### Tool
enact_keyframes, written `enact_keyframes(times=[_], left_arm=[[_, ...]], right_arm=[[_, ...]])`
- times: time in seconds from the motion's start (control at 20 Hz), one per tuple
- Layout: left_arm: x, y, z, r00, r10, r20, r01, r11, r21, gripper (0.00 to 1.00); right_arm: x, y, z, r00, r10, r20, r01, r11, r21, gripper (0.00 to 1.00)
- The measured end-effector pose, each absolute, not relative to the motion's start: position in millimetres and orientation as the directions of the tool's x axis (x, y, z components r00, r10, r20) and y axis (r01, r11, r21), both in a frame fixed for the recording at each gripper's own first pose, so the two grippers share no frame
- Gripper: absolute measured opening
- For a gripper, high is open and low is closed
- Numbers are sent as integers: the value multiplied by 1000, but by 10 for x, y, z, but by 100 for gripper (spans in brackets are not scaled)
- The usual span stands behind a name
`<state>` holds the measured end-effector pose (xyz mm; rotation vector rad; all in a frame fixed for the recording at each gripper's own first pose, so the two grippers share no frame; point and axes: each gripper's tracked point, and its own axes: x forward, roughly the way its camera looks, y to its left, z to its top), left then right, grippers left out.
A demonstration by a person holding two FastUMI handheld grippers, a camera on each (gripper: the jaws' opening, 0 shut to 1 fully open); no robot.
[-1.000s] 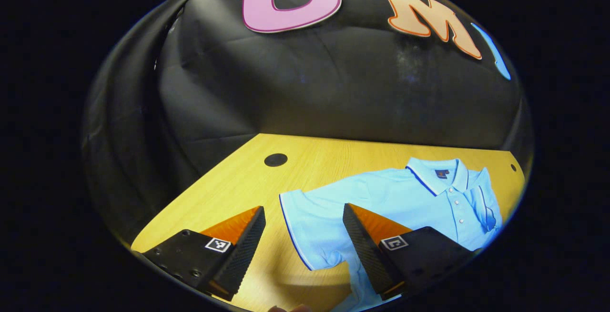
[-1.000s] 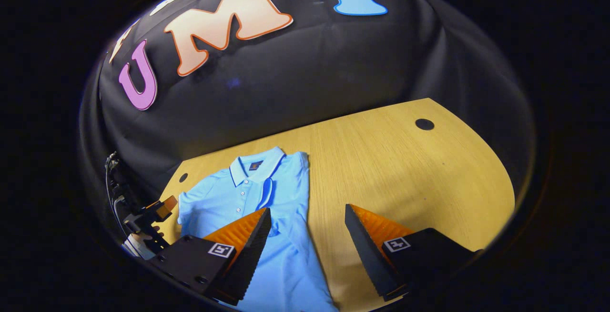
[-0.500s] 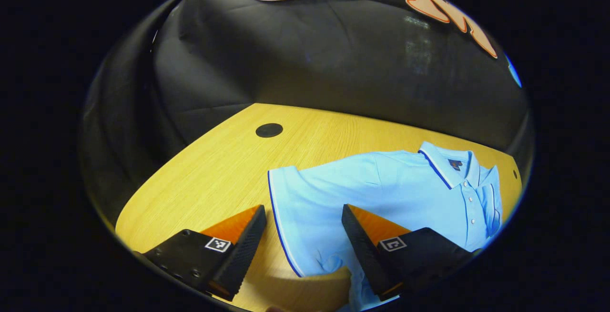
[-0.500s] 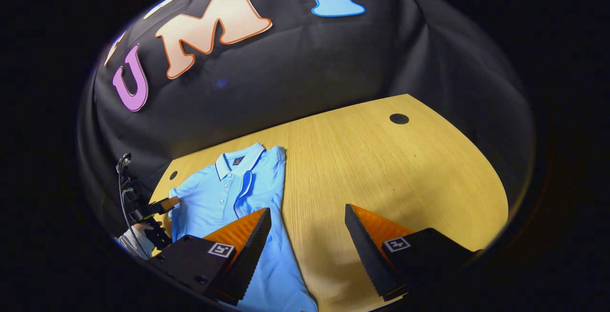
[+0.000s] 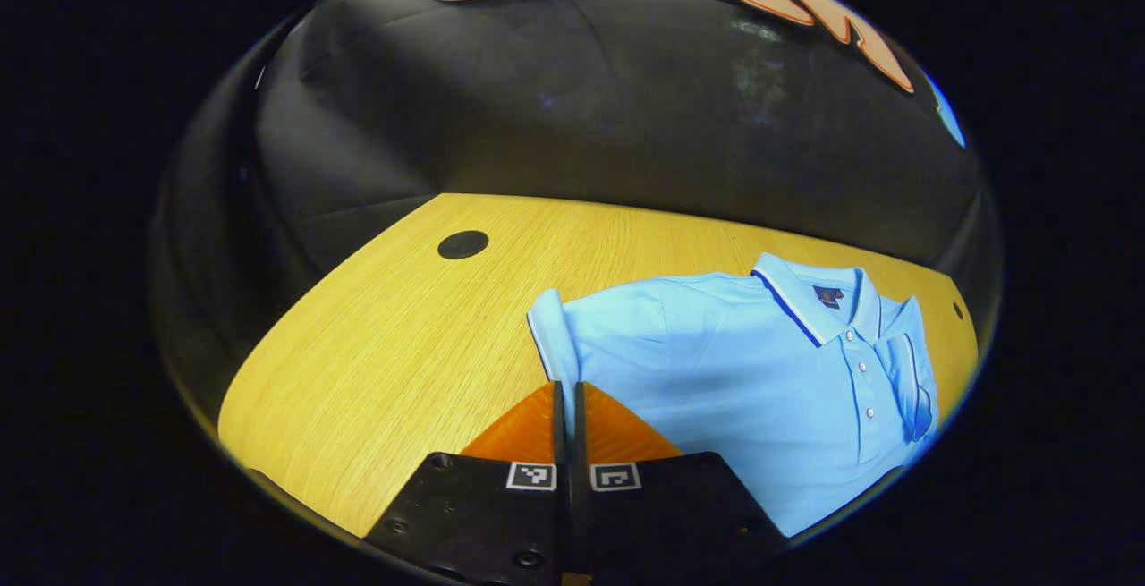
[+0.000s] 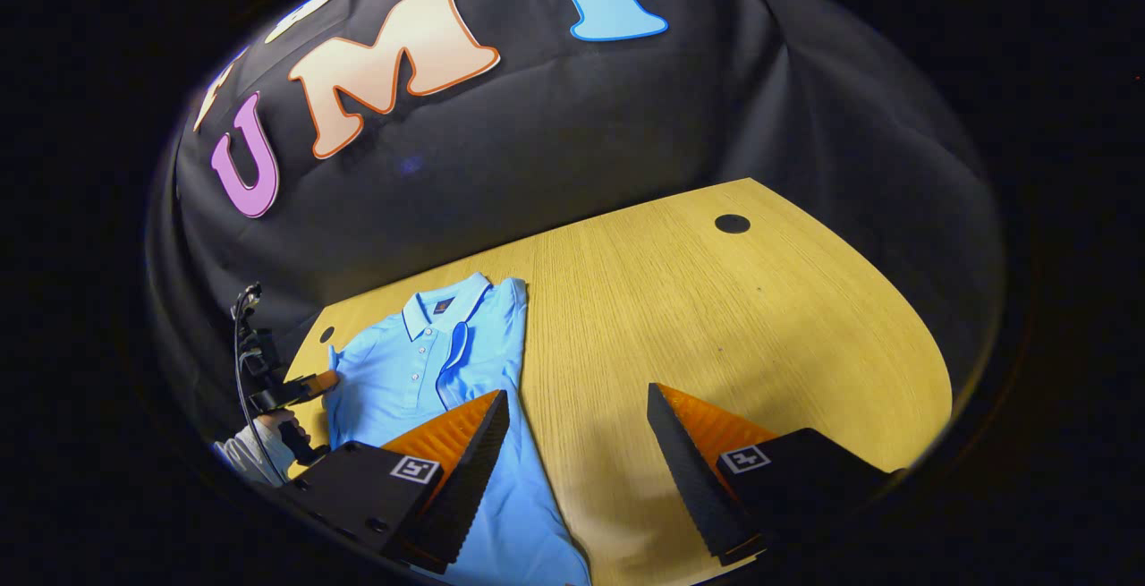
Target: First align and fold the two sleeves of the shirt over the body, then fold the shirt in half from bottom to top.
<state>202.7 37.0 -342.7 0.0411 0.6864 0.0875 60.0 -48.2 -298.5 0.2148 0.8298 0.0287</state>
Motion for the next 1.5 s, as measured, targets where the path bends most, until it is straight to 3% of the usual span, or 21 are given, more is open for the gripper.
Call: enact_keyframes(times=[0.2,0.4,1.1,1.2,1.25,1.3,1.35,1.45,1.5], left_arm=[[2180,-50,-2963,836,7,-548,5,1000,21,0],[2210,-494,-2772,849,-65,-524,77,997,1,0],[2021,-1430,-3098,774,-214,-595,226,972,-55,1],[1928,-1515,-3032,766,-269,-584,257,961,-105,11],[1907,-1523,-2971,779,-288,-558,272,956,-114,44],[1869,-1499,-2902,788,-291,-543,279,954,-106,55],[1775,-1443,-2804,798,-286,-531,279,955,-95,78],[1612,-1298,-2536,836,-262,-482,260,963,-73,96],[1514,-1242,-2394,854,-260,-451,254,964,-74,98]], right_arm=[[508,-595,-2864,694,100,-713,72,976,207,98],[425,-635,-2784,708,102,-699,82,971,224,98],[363,-485,-2863,708,87,-701,123,962,244,97],[393,-407,-2839,720,93,-688,118,960,253,97],[416,-380,-2800,735,90,-672,115,960,254,97],[409,-354,-2765,749,88,-657,108,962,252,97],[392,-309,-2715,764,101,-637,81,965,250,97],[315,-312,-2635,784,100,-612,35,978,205,97],[259,-309,-2607,792,98,-602,21,982,187,97]])
